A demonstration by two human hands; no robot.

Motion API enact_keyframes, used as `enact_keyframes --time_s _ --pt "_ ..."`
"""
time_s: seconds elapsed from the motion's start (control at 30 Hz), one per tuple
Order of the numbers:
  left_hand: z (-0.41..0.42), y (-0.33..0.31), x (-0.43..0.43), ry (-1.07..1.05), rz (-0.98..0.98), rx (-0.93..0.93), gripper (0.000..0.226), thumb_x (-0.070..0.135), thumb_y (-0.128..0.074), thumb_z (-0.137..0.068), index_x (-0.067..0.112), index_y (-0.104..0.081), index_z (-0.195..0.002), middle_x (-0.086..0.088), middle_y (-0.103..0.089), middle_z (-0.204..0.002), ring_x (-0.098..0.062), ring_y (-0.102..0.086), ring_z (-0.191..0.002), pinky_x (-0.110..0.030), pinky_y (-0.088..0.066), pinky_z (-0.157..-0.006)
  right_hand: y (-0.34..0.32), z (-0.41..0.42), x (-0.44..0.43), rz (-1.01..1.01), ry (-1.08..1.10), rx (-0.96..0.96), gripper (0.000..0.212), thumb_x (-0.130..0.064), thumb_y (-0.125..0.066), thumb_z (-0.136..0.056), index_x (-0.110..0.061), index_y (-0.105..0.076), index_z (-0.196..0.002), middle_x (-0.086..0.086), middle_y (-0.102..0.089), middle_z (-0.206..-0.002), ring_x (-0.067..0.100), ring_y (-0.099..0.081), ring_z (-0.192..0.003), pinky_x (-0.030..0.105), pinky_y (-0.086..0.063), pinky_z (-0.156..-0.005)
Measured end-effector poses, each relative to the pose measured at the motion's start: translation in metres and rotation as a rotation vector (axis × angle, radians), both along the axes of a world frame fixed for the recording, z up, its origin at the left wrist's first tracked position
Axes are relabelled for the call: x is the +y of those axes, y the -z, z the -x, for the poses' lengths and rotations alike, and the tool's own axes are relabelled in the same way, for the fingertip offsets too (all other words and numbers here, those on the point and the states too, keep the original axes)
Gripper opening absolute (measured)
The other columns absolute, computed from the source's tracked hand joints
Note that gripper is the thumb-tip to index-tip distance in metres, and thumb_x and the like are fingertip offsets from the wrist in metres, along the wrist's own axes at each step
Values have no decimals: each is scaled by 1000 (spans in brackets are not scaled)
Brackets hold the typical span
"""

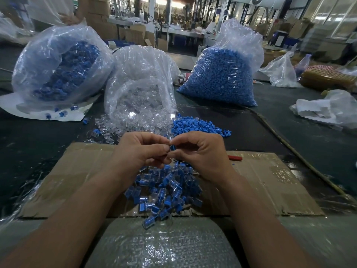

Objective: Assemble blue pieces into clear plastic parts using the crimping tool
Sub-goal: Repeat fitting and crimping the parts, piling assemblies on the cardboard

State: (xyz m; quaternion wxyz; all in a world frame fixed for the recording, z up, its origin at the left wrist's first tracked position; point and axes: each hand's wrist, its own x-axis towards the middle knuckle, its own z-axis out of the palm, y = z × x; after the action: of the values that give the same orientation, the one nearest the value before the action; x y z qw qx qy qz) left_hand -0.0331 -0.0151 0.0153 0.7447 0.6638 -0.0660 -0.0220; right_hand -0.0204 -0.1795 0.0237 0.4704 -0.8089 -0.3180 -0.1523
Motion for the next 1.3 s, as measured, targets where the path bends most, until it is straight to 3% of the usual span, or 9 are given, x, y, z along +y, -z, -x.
enact_keyframes --time_s 0.27,0.43,0.6,0.8,0.9,1.07,1.13,1.2,1.3 --pt "-2 2 1 18 -41 16 6 13 -68 -56 14 -71 -61 -8 -67 -58 -15 -63 -49 -19 -48 -45 0 0 0 75 16 -71 23 -8 -78 -66 -3 -72 -88 7 -71 -81 15 -66 -73 30 -55 -69" --pt "-1 1 -2 14 -43 -2 4 12 -68 -58 15 -70 -60 -7 -66 -57 -13 -62 -48 -17 -47 -45 -1 1 -1 77 6 -69 25 -8 -78 -66 -3 -71 -89 7 -70 -82 15 -66 -74 28 -55 -70" --pt "-4 2 -2 -65 -36 -17 10 -2 -65 -73 7 -65 -69 -4 -65 -56 -12 -62 -50 -18 -49 -46 -9 -5 -17 86 108 124 39 -19 -78 -68 -17 -67 -105 -20 -60 -86 -3 -59 -87 9 -47 -78" --pt "-5 4 -1 -102 -42 -31 13 -5 -61 -78 5 -63 -71 -1 -64 -54 -10 -61 -49 -17 -49 -47 -12 -18 -57 317 294 347 28 -26 -78 -70 -32 -64 -94 -21 -59 -83 -11 -55 -77 6 -41 -64" --pt "-5 4 0 -105 -29 -34 14 -5 -61 -78 6 -63 -70 -1 -64 -53 -11 -61 -48 -18 -48 -46 -10 -22 -70 420 303 488 41 -30 -81 -66 -38 -59 -100 -19 -57 -95 -5 -52 -87 11 -36 -67" --pt "-5 3 0 -118 -50 -47 15 -4 -61 -78 7 -63 -69 0 -64 -54 -10 -61 -48 -17 -49 -46 -6 -22 -73 703 251 685 80 -38 -84 -58 -38 -45 -127 -18 -42 -108 4 -40 -98 26 -33 -75" --pt "-4 1 -1 -117 -69 -49 14 -3 -61 -78 7 -62 -69 0 -64 -54 -10 -61 -49 -17 -49 -47 -6 -21 -69 647 280 595 70 -38 -81 -63 -35 -49 -125 -17 -44 -107 3 -42 -97 22 -34 -73" --pt "-3 0 -2 -109 -81 -48 13 -4 -62 -78 7 -62 -70 0 -65 -54 -10 -61 -49 -17 -49 -47 -10 -17 -62 440 290 416 49 -33 -78 -67 -38 -57 -111 -21 -51 -100 -4 -48 -88 14 -35 -69" --pt "0 -3 -3 -97 -82 -44 12 -3 -63 -77 6 -63 -69 -2 -65 -55 -11 -61 -49 -18 -49 -47 -18 -5 -38 140 94 217 41 -19 -79 -66 -43 -60 -94 -20 -61 -89 -5 -57 -85 12 -46 -74"
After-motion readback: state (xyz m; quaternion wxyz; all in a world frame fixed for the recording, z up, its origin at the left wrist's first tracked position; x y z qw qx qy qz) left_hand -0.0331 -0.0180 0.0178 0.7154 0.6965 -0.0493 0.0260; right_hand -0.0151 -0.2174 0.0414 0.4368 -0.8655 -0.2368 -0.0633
